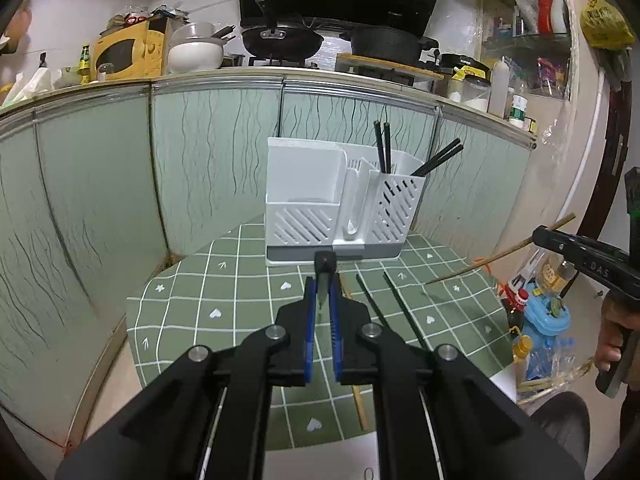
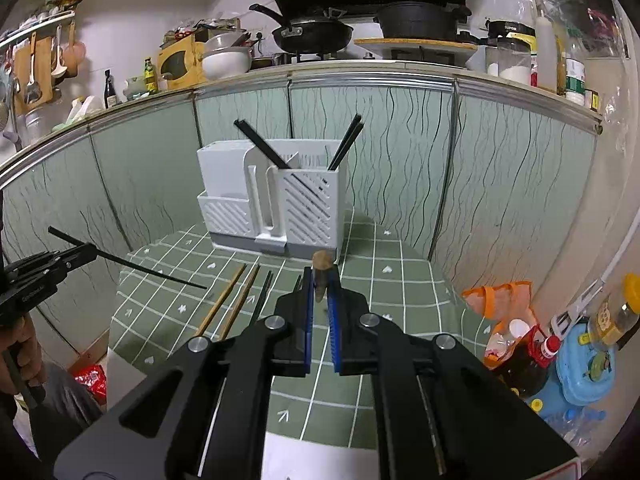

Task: Organize utensils
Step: 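Lift the left tool's black chopstick toward the holder while the right tool carries the wooden one, then lower the left tool's chopstick into the holder and open it while the right tool does the same, then withdraw both open tools from the holder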

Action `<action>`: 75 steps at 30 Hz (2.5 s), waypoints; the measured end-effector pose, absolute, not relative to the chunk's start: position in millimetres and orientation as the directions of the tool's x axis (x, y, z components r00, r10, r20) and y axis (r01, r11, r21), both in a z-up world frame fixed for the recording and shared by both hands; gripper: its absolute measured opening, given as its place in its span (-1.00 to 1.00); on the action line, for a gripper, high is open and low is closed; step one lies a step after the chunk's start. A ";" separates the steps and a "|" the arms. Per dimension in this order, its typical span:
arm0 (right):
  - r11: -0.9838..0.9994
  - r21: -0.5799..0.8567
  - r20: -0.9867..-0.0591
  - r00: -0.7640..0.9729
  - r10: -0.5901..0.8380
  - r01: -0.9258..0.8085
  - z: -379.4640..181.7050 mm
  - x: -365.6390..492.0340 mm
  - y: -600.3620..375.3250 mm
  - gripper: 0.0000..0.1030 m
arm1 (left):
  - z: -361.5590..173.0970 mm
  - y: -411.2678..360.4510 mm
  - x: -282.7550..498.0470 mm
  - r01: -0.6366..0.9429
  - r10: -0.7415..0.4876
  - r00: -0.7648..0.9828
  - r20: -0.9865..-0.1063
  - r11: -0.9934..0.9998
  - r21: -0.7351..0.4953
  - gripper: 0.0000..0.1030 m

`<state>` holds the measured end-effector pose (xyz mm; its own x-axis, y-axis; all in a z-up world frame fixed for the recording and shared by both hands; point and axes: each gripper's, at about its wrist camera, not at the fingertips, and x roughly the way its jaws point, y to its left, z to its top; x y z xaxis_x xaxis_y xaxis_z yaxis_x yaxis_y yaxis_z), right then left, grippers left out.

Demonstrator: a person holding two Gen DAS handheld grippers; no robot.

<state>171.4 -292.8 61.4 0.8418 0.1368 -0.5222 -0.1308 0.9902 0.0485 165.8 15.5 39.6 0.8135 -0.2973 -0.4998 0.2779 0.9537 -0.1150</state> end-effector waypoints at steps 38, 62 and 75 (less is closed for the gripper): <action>0.980 0.034 -0.437 0.879 0.191 -0.196 186.1 253.8 -293.1 -0.87 | 177.0 -77.2 265.1 0.443 -0.441 0.800 -0.406 0.891 -0.095 -0.88; 0.977 0.055 -0.523 0.828 0.203 -0.204 149.3 335.8 -295.9 -0.87 | 132.5 -102.4 344.9 0.458 -0.438 0.766 -0.471 0.885 -0.079 -0.88; 0.984 0.022 -0.522 0.837 0.162 -0.177 133.0 339.9 -306.5 0.76 | 119.5 -75.9 345.8 0.350 -0.335 0.828 -0.451 0.935 -0.051 0.85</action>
<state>339.9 -306.5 133.0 0.8373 0.1618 -0.5222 -0.1767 0.9840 0.0215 345.8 -75.9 119.5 0.8277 -0.3345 -0.4505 0.3502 0.9353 -0.0510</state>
